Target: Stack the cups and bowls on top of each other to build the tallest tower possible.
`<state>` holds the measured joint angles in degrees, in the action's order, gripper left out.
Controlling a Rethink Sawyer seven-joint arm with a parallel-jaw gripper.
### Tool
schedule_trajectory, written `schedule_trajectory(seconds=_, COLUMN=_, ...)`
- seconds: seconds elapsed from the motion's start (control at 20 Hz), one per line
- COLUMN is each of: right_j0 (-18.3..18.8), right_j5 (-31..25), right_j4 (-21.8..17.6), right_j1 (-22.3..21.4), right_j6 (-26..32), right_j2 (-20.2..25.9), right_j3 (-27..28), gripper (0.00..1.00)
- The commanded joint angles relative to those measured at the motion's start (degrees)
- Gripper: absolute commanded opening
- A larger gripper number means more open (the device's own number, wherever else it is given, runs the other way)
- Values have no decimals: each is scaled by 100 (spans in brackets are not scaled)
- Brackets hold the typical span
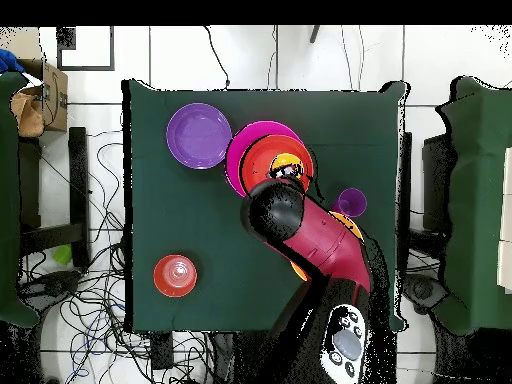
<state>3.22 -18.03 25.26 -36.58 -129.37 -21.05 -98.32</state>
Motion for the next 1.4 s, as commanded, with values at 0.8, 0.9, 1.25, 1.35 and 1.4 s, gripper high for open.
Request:
schedule_trajectory(seconds=0.8, right_j0=-32, right_j5=317, right_j4=113, right_j1=447, right_j6=-1084, right_j2=443, right_j3=-204, gripper=0)
schedule_trajectory(seconds=0.9, right_j0=-74, right_j5=295, right_j4=146, right_j1=457, right_j6=-1147, right_j2=413, right_j3=-212, gripper=0)
schedule_trajectory(seconds=1.25, right_j0=-146, right_j5=357, right_j4=145, right_j1=525, right_j6=-1205, right_j2=303, right_j3=-165, gripper=0)
schedule_trajectory(seconds=1.35, right_j0=-161, right_j5=375, right_j4=151, right_j1=535, right_j6=-1215, right_j2=292, right_j3=-167, gripper=0)
schedule_trajectory(seconds=1.4, right_j0=-170, right_j5=388, right_j4=152, right_j1=541, right_j6=-1217, right_j2=287, right_j3=-168, gripper=0)
